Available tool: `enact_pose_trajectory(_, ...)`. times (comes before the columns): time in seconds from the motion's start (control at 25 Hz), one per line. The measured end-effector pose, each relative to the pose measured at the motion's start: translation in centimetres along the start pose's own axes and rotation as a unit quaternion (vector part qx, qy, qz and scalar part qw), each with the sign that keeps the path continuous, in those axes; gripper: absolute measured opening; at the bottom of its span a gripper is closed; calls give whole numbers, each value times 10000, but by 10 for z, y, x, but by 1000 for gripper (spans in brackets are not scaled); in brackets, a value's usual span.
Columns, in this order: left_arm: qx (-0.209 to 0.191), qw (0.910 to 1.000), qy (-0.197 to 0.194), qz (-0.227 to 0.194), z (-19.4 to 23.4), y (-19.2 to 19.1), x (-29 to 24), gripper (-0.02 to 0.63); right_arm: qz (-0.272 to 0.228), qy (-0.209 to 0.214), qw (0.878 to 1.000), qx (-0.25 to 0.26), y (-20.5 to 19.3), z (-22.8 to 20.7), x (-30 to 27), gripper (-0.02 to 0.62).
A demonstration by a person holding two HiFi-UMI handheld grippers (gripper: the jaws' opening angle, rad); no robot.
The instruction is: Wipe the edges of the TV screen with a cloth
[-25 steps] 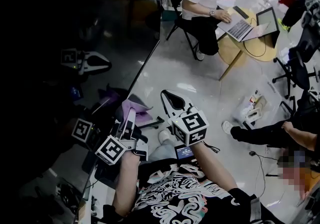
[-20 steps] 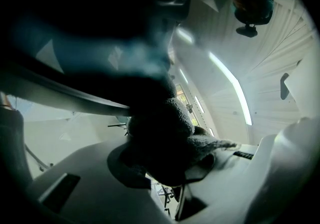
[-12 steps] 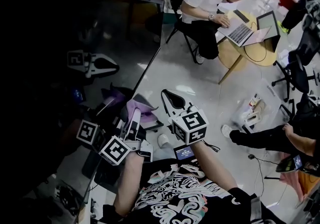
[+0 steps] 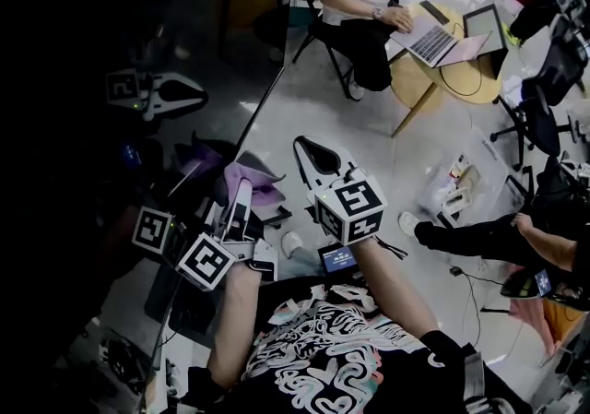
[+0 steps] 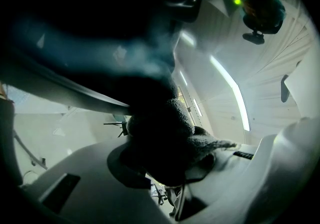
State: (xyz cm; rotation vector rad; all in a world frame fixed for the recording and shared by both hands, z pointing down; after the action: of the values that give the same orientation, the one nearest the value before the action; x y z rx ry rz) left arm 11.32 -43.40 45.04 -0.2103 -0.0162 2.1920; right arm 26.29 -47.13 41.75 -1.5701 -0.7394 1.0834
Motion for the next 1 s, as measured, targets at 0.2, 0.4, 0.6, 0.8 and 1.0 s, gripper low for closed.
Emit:
enact_pose_trajectory(0.2,84,9999,-59,-51,-2,-2,-6,112,-16,7,10000,13,0,-7,0,30)
enact_pose_trajectory(0.4,169,9996,-114,-214,-7,-7,-30,112,23,146,9999,46,5,-31,-8,31)
enact_pose_trajectory(0.6,82,9994,-91,-339,-13,-8,-42,112,39,306,9995,87,11,-46,-14,31)
enact_pose_trajectory(0.8,26,9989,-90,-459,-16,-4,-55,112,51,476,9985,254,20,-59,-22,31)
enact_pose_trajectory(1.0,118,9984,-120,-537,-26,-11,-83,112,56,475,9986,232,28,-96,-29,30)
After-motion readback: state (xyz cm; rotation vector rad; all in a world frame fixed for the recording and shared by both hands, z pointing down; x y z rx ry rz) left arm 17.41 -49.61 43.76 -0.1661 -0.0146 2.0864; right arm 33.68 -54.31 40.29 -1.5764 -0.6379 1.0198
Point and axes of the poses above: the fingertips, and each gripper's own axes: x backward along the fingers, z to its left, y out of its top, the point moved 3 cm from there along x, backward along the fingers, and after that the axes turned 10 degrees about x, right-handed, at the moved point
